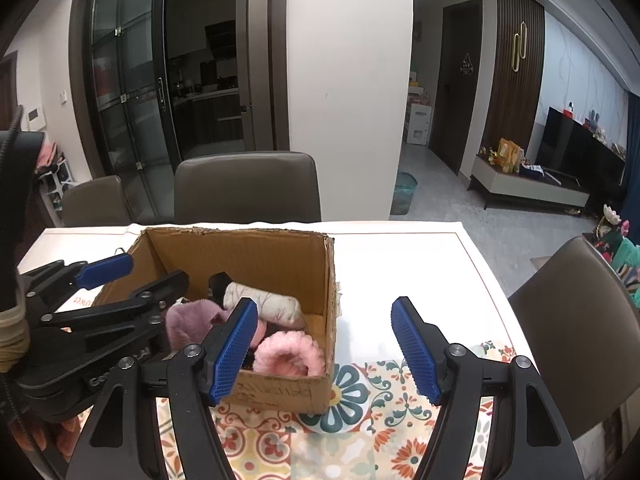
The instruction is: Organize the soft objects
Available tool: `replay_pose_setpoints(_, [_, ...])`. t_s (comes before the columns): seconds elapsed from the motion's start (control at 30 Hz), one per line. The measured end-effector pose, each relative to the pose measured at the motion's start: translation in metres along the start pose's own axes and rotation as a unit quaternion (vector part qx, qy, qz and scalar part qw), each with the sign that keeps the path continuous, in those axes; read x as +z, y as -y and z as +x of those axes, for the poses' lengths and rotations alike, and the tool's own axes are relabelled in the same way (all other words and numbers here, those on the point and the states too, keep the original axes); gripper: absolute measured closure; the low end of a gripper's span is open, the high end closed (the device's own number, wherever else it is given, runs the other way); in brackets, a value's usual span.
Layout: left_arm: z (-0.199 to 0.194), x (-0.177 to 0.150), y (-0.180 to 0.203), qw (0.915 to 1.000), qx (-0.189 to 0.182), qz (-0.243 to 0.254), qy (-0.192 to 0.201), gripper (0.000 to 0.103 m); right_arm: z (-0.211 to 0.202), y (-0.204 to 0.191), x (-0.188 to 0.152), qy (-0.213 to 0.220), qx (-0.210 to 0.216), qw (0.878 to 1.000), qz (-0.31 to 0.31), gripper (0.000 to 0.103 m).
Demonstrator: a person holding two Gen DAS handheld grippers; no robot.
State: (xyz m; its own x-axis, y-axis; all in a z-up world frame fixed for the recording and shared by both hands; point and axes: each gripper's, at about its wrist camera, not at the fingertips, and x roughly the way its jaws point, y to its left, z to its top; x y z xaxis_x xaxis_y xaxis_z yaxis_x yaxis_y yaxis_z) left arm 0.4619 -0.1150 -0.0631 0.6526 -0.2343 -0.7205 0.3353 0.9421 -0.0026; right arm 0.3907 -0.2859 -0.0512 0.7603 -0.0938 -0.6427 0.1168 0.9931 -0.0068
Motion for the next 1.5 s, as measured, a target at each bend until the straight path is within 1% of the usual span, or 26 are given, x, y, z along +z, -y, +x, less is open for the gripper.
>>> replay_pose_setpoints(0.07, [-0.008, -0.003, -0.002, 1.0000, 0.008, -0.003, 0.005, 0.043, -0.004, 0.000, -0.001, 0.002, -0.001, 1.000, 0.000, 0.033])
replay_pose_setpoints(0.23, [-0.036, -0.014, -0.010, 0.9992, 0.027, -0.017, 0.024, 0.037, -0.016, 0.000, -0.005, 0.008, 0.003, 1.000, 0.001, 0.033])
replay_pose_setpoints(0.47, [-0.081, -0.031, -0.021, 0.9970, 0.054, -0.027, 0.049, 0.036, -0.052, -0.008, -0.011, 0.032, 0.013, 0.999, 0.004, 0.033])
replay_pose_setpoints(0.53, [-0.094, -0.036, -0.025, 0.9961, 0.062, -0.030, 0.054, 0.033, -0.064, -0.011, -0.013, 0.040, 0.015, 0.999, 0.005, 0.033])
replay_pose_setpoints(0.7, [-0.126, -0.047, -0.032, 0.9940, 0.079, -0.034, 0.067, 0.031, -0.091, -0.020, -0.018, 0.056, 0.019, 0.998, 0.009, 0.033])
replay_pose_setpoints(0.8, [-0.145, -0.054, -0.036, 0.9920, 0.085, -0.044, 0.082, 0.024, -0.107, -0.023, -0.020, 0.064, 0.019, 0.998, 0.010, 0.033])
replay_pose_setpoints(0.87, [-0.160, -0.060, -0.039, 0.9908, 0.089, -0.047, 0.090, 0.023, -0.119, -0.027, -0.023, 0.069, 0.018, 0.997, 0.010, 0.033])
replay_pose_setpoints(0.93, [-0.171, -0.066, -0.041, 0.9906, 0.085, -0.047, 0.097, 0.018, -0.131, -0.031, -0.027, 0.076, 0.019, 0.997, 0.010, 0.033])
replay_pose_setpoints(1.0, [-0.184, -0.072, -0.042, 0.9897, 0.087, -0.046, 0.104, 0.014, -0.139, -0.033, -0.031, 0.078, 0.017, 0.997, 0.010, 0.033])
replay_pose_setpoints(1.07, [-0.195, -0.078, -0.040, 0.9886, 0.087, -0.047, 0.114, 0.012, -0.149, -0.035, -0.036, 0.080, 0.020, 0.997, 0.013, 0.032])
replay_pose_setpoints(1.1, [-0.201, -0.081, -0.040, 0.9881, 0.087, -0.044, 0.119, 0.010, -0.153, -0.034, -0.039, 0.081, 0.021, 0.996, 0.014, 0.027])
replay_pose_setpoints(1.17, [-0.213, -0.087, -0.038, 0.9868, 0.092, -0.043, 0.126, 0.008, -0.161, -0.034, -0.045, 0.084, 0.021, 0.996, 0.018, 0.024])
replay_pose_setpoints(1.23, [-0.224, -0.091, -0.037, 0.9852, 0.099, -0.042, 0.134, 0.004, -0.169, -0.035, -0.051, 0.087, 0.020, 0.996, 0.016, 0.024])
replay_pose_setpoints(1.33, [-0.240, -0.099, -0.031, 0.9823, 0.114, -0.037, 0.144, 0.001, -0.181, -0.034, -0.057, 0.093, 0.014, 0.995, 0.012, 0.024])
replay_pose_setpoints(1.43, [-0.254, -0.107, -0.024, 0.9792, 0.129, -0.036, 0.153, 0.000, -0.194, -0.030, -0.065, 0.097, 0.023, 0.995, 0.011, 0.024])
replay_pose_setpoints(1.5, [-0.262, -0.112, -0.018, 0.9787, 0.134, -0.039, 0.151, 0.000, -0.203, -0.026, -0.070, 0.098, 0.022, 0.995, 0.007, 0.024])
